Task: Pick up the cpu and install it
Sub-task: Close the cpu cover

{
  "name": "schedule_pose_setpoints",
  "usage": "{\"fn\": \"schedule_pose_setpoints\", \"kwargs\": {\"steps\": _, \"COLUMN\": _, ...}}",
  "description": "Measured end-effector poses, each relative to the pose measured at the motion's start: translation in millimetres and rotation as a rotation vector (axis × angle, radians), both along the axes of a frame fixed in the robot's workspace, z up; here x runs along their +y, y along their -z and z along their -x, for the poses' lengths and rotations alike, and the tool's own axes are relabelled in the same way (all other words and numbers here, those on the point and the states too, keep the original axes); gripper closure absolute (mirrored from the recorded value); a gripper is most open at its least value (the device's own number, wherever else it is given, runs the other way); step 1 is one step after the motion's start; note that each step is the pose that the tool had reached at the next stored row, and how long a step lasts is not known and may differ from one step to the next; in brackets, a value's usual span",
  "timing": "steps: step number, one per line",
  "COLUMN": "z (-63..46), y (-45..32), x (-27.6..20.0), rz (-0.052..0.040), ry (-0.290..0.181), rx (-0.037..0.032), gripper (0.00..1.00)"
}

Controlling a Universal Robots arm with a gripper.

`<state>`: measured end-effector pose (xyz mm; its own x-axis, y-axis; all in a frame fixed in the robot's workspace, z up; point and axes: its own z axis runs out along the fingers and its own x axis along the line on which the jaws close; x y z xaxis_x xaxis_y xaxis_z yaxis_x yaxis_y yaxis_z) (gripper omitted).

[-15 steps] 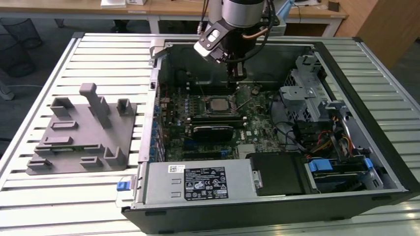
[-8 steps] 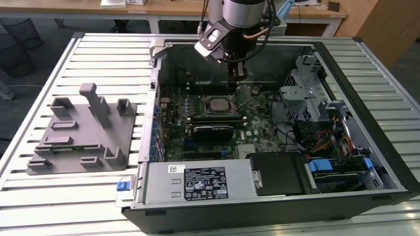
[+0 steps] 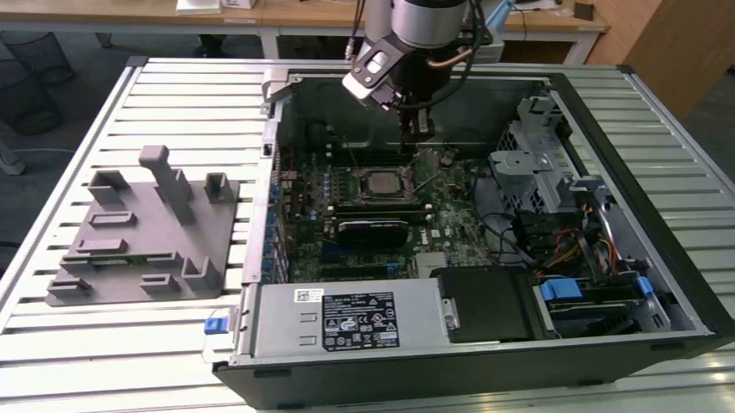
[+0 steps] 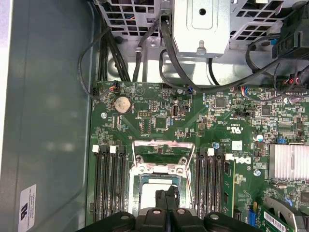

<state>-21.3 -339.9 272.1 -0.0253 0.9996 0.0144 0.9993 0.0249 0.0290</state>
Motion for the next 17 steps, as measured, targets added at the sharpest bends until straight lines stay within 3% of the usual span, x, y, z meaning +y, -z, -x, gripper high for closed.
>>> {"fn": "schedule_pose_setpoints", "kwargs": {"steps": 17, "z": -6.0, "y": 0.0, "x": 0.0, "rz": -0.0001, "ry": 0.000, "rx": -0.0001, "gripper": 0.89}}
